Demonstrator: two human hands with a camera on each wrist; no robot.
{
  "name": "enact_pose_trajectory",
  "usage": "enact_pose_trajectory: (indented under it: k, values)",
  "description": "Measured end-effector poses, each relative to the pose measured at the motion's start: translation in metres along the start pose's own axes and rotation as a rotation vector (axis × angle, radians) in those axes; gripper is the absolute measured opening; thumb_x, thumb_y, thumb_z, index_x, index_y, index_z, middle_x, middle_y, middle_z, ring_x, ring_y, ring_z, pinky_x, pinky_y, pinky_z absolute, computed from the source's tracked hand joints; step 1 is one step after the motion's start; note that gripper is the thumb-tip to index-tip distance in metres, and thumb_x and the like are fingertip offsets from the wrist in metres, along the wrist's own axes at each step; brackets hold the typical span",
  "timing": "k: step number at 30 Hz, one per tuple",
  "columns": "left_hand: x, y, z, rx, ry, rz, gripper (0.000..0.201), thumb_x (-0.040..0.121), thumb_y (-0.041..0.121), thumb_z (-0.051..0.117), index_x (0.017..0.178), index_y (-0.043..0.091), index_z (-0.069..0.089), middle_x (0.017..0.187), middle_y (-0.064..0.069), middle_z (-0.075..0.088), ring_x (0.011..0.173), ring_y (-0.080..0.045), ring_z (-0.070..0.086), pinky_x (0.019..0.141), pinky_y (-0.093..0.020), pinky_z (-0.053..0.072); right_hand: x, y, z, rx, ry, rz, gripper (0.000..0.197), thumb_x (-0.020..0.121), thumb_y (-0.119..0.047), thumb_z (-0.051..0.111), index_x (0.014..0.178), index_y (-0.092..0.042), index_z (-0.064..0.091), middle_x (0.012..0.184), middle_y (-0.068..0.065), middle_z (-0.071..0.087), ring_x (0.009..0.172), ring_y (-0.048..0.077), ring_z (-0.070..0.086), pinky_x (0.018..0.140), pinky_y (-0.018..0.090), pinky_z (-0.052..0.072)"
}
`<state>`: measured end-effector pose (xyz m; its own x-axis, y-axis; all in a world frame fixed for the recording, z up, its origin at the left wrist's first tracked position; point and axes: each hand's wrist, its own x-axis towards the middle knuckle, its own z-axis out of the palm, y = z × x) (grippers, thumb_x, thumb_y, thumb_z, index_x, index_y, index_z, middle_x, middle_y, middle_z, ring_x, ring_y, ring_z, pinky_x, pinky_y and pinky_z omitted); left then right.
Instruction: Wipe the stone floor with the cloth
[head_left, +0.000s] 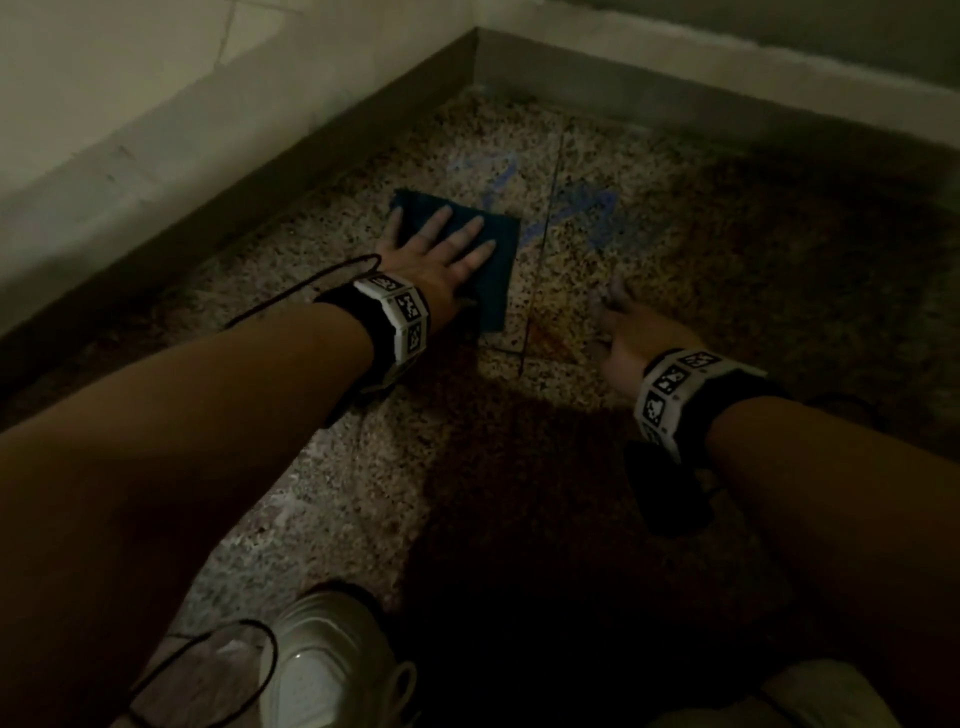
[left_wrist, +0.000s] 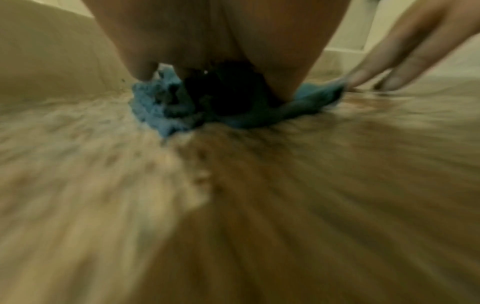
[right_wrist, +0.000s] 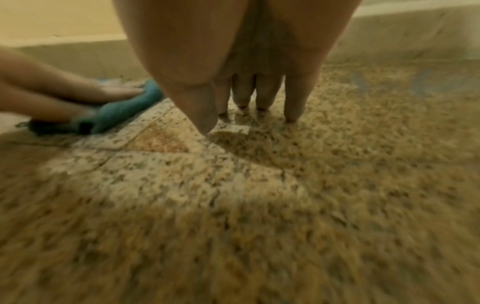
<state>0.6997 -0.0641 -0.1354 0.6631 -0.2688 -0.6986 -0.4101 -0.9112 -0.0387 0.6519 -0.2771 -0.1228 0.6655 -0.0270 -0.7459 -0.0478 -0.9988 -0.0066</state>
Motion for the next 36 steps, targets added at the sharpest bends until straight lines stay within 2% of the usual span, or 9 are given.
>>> enact_pose_trajectory:
  k: [2, 4, 8, 11, 16, 21, 24, 28, 36]
  values:
    - [0.01, -0.001, -0.006, -0.026, 0.014, -0.005, 0.065, 0.098, 0.056, 0.024, 0.148, 0.039, -0.014, 0.155, 0.014, -0.024, 0.144, -0.02, -0.021, 0.113, -0.059, -0.007, 0.002, -0.001, 0.002, 0.024, -0.019, -0.007, 0.06, 0.103, -0.032, 0.033, 0.153, -0.025, 0.0, 0.158, 0.0, -0.018, 0.146, 0.024, 0.011, 0.097, 0.035, 0.043]
    - [0.018, 0.0, -0.011, -0.092, 0.03, 0.007, 0.065, 0.098, 0.055, 0.026, 0.148, 0.04, -0.012, 0.155, 0.014, -0.024, 0.144, -0.02, -0.02, 0.114, -0.058, -0.005, 0.003, 0.003, 0.003, 0.003, -0.039, -0.035, 0.062, 0.102, -0.035, 0.034, 0.152, -0.028, -0.002, 0.157, -0.002, -0.021, 0.145, 0.024, 0.015, 0.097, 0.032, 0.045]
    - [0.029, 0.001, -0.013, -0.182, 0.07, 0.026, 0.058, 0.101, 0.048, 0.025, 0.15, 0.038, -0.004, 0.156, 0.014, -0.018, 0.145, -0.023, -0.016, 0.115, -0.057, -0.003, 0.006, 0.011, 0.007, -0.029, -0.034, -0.095, 0.064, 0.101, -0.04, 0.034, 0.153, -0.028, -0.003, 0.157, -0.001, -0.022, 0.147, 0.023, -0.003, 0.113, 0.034, 0.027]
    - [0.03, -0.002, -0.01, -0.187, 0.078, 0.061, 0.055, 0.102, 0.045, 0.023, 0.151, 0.037, -0.001, 0.157, 0.014, -0.015, 0.145, -0.023, -0.016, 0.115, -0.056, -0.003, 0.01, 0.013, 0.01, -0.012, -0.02, -0.11, 0.066, 0.1, -0.046, 0.034, 0.153, -0.028, -0.002, 0.157, -0.001, -0.023, 0.147, 0.022, -0.009, 0.116, 0.036, 0.02]
    - [0.009, 0.012, -0.003, -0.04, -0.013, 0.114, 0.055, 0.103, 0.042, 0.022, 0.15, 0.035, -0.006, 0.157, 0.012, -0.018, 0.145, -0.023, -0.017, 0.116, -0.052, -0.001, 0.008, 0.012, 0.01, -0.013, -0.03, -0.096, 0.068, 0.1, -0.049, 0.032, 0.152, -0.028, -0.005, 0.156, -0.002, -0.025, 0.147, 0.021, -0.009, 0.114, 0.037, 0.023]
    - [-0.01, 0.029, 0.016, 0.014, -0.061, 0.152, 0.062, 0.101, 0.049, 0.023, 0.149, 0.034, -0.013, 0.155, 0.012, -0.024, 0.144, -0.022, -0.021, 0.116, -0.051, -0.004, 0.005, 0.007, 0.01, -0.042, -0.015, -0.06, 0.07, 0.099, -0.051, 0.034, 0.152, -0.028, -0.005, 0.156, -0.002, -0.026, 0.147, 0.023, -0.001, 0.106, 0.037, 0.036]
    - [-0.011, 0.025, 0.016, 0.01, -0.033, 0.174, 0.067, 0.099, 0.051, 0.027, 0.149, 0.033, -0.013, 0.155, 0.012, -0.025, 0.144, -0.02, -0.021, 0.116, -0.049, -0.004, 0.004, 0.004, 0.01, -0.048, -0.018, -0.047, 0.071, 0.098, -0.051, 0.035, 0.153, -0.027, -0.004, 0.157, -0.001, -0.022, 0.147, 0.023, 0.0, 0.108, 0.039, 0.034]
    - [-0.006, 0.021, 0.008, -0.001, -0.053, 0.165, 0.061, 0.103, 0.042, 0.026, 0.149, 0.035, -0.013, 0.154, 0.014, -0.024, 0.144, -0.018, -0.02, 0.118, -0.046, -0.003, 0.003, 0.004, 0.013, -0.05, 0.01, -0.045, 0.073, 0.097, -0.052, 0.036, 0.153, -0.026, -0.004, 0.158, 0.0, -0.019, 0.147, 0.023, -0.003, 0.114, 0.038, 0.025]
    - [0.033, 0.04, -0.033, -0.062, -0.024, 0.121, 0.061, 0.104, 0.032, 0.032, 0.151, 0.034, -0.006, 0.156, 0.012, -0.019, 0.145, -0.021, -0.016, 0.117, -0.051, 0.0, 0.01, 0.009, 0.016, -0.066, -0.019, -0.089, 0.078, 0.097, -0.049, 0.039, 0.152, -0.023, -0.01, 0.157, 0.004, -0.024, 0.147, 0.025, -0.005, 0.117, 0.036, 0.016]
